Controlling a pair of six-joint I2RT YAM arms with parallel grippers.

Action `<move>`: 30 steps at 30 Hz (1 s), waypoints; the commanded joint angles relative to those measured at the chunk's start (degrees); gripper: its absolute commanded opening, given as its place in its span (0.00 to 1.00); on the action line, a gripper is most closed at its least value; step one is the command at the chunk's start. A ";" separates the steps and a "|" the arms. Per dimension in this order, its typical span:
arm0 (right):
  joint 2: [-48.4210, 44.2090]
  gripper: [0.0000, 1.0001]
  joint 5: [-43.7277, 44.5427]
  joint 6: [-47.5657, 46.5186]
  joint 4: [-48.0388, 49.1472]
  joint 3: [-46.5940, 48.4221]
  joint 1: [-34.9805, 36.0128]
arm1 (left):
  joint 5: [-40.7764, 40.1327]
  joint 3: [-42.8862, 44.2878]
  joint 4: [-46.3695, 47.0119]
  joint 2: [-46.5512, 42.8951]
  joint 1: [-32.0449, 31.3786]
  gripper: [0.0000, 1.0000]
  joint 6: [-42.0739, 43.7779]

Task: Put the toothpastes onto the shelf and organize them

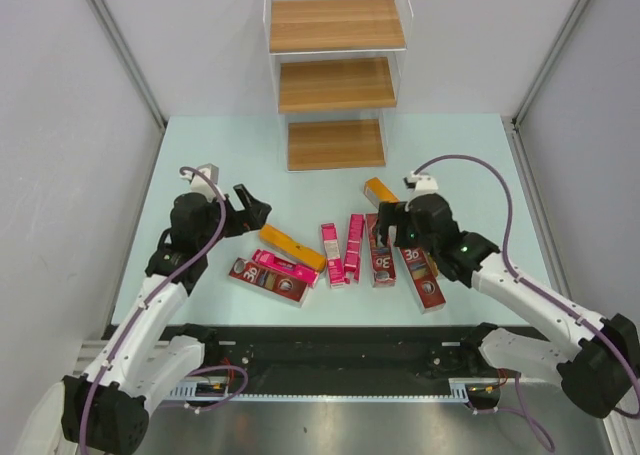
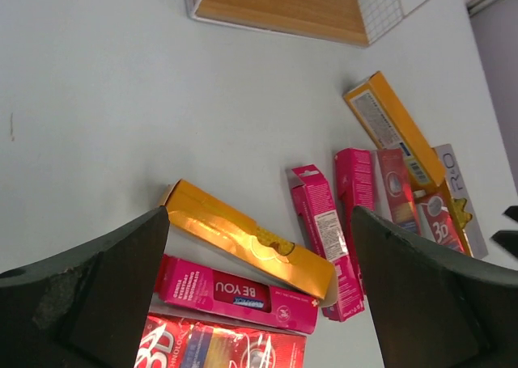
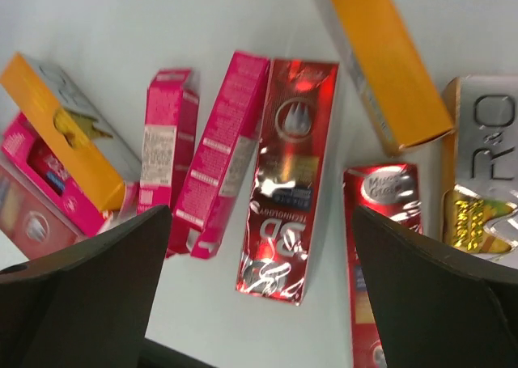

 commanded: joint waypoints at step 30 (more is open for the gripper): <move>25.84 0.74 4.77 8.94 -1.49 1.83 9.54 | 8.88 0.37 4.03 3.30 0.14 1.00 0.13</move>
